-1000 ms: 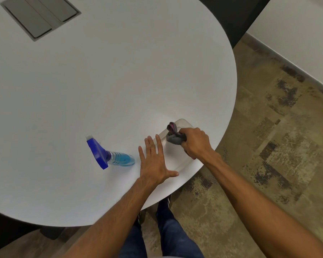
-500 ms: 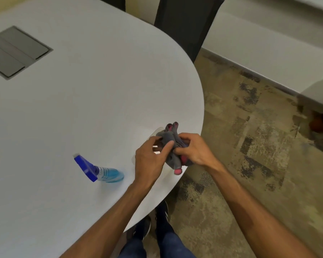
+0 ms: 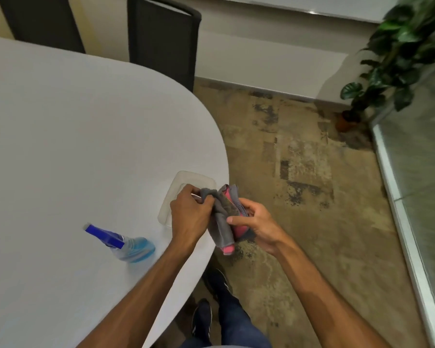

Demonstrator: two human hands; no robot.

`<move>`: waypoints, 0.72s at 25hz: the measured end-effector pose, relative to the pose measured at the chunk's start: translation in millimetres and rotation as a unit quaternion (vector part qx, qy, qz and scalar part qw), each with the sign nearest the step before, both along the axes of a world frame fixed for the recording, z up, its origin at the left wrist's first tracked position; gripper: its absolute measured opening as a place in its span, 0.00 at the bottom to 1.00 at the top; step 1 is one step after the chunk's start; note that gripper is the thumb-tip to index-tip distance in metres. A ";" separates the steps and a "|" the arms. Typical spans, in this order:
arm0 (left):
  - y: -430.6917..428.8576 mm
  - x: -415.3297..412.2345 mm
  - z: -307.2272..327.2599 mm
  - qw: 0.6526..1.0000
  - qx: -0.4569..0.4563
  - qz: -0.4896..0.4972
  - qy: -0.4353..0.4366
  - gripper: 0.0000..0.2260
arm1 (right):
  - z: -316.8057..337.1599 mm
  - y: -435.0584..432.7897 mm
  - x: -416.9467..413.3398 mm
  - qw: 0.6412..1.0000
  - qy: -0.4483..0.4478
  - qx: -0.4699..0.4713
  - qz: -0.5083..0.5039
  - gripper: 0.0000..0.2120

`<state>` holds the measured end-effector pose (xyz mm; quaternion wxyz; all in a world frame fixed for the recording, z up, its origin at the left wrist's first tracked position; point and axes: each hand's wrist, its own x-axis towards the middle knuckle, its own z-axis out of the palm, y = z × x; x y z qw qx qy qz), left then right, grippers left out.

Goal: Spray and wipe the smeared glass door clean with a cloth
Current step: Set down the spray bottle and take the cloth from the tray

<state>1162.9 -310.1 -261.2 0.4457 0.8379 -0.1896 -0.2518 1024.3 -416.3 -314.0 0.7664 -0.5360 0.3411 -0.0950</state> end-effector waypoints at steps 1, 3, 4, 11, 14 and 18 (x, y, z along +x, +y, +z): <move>4.5 -5.4 3.5 1.000 -0.017 -0.019 0.007 0.13 | 0.8 6.1 -10.3 1.000 -0.004 0.013 -0.024 0.21; 13.0 -13.7 8.7 0.996 -0.051 -0.070 0.004 0.17 | 0.3 17.2 -30.5 0.996 -0.014 0.039 -0.083 0.19; 16.0 -17.4 10.3 0.993 -0.065 -0.097 0.001 0.17 | -0.7 21.9 -40.7 0.992 -0.015 0.051 -0.116 0.19; 13.9 -60.3 25.0 0.968 -0.115 -0.222 -0.004 0.08 | -16.8 53.1 -123.4 0.932 -0.016 0.149 -0.330 0.19; 7.6 -87.7 29.8 0.952 -0.136 -0.275 0.013 0.08 | -24.3 67.1 -154.4 0.911 -0.008 0.172 -0.374 0.20; 0.4 -133.3 33.8 0.930 -0.140 -0.338 0.037 0.08 | -21.2 90.6 -193.7 0.902 0.005 0.165 -0.398 0.16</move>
